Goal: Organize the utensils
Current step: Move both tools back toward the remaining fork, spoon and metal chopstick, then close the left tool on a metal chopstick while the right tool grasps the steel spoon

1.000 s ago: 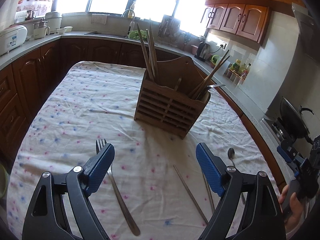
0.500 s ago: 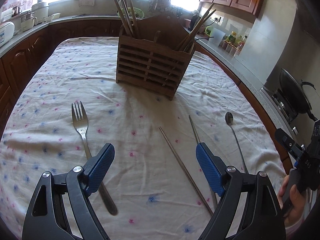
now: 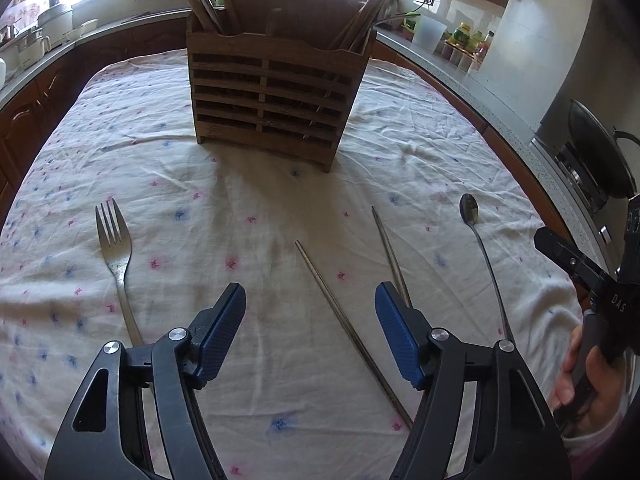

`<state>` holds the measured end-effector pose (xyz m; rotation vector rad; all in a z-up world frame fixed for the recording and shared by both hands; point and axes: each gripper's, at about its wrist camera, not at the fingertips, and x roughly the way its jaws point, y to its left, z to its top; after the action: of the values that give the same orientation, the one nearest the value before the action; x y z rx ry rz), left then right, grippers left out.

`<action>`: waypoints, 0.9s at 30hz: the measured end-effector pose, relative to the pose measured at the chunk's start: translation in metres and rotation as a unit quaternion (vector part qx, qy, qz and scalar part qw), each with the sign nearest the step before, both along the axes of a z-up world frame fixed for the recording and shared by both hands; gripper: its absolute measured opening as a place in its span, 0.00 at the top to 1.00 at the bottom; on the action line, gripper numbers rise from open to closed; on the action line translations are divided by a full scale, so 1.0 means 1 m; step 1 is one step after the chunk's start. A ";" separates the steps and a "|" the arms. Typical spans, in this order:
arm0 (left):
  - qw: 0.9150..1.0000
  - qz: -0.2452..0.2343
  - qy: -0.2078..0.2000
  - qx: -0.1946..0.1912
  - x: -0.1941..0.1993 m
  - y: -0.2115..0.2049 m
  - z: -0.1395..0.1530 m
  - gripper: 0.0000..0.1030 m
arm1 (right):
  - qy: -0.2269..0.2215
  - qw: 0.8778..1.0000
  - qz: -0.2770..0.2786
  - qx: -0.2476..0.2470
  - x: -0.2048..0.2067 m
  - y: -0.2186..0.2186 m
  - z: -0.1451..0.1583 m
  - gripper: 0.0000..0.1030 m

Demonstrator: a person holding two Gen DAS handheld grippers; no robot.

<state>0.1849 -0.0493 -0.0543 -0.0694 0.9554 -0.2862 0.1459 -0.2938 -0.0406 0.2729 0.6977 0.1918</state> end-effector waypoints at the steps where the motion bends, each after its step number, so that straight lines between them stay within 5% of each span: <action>1: 1.000 -0.003 0.004 0.001 0.002 -0.002 -0.002 0.40 | 0.004 1.000 0.002 0.001 0.003 0.000 -0.001 0.07; 6: 1.000 -0.012 0.026 0.010 0.017 -0.012 -0.014 0.54 | 0.024 1.000 0.007 0.000 0.019 -0.001 -0.010 0.10; 8: 0.999 -0.018 0.036 0.011 0.023 -0.015 -0.021 0.67 | 0.032 0.999 0.009 -0.003 0.026 -0.001 -0.013 0.11; 12: 0.998 -0.046 0.007 0.035 0.026 -0.030 -0.024 0.78 | 0.046 0.999 0.014 -0.009 0.038 0.001 -0.020 0.15; 15: 0.996 -0.084 0.010 0.018 0.029 -0.040 -0.024 0.89 | 0.058 0.998 0.015 -0.013 0.048 0.003 -0.026 0.17; 18: 0.993 -0.112 0.009 0.028 0.028 -0.051 -0.024 0.90 | 0.067 0.998 0.014 -0.012 0.057 0.002 -0.032 0.22; 27: 0.996 -0.085 0.025 0.028 0.035 -0.043 -0.024 0.89 | 0.084 0.996 0.017 -0.028 0.076 0.004 -0.040 0.37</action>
<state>0.2195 -0.0918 -0.0781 0.0564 1.0205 -0.4169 0.2217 -0.2897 -0.0802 0.2245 0.8746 0.1827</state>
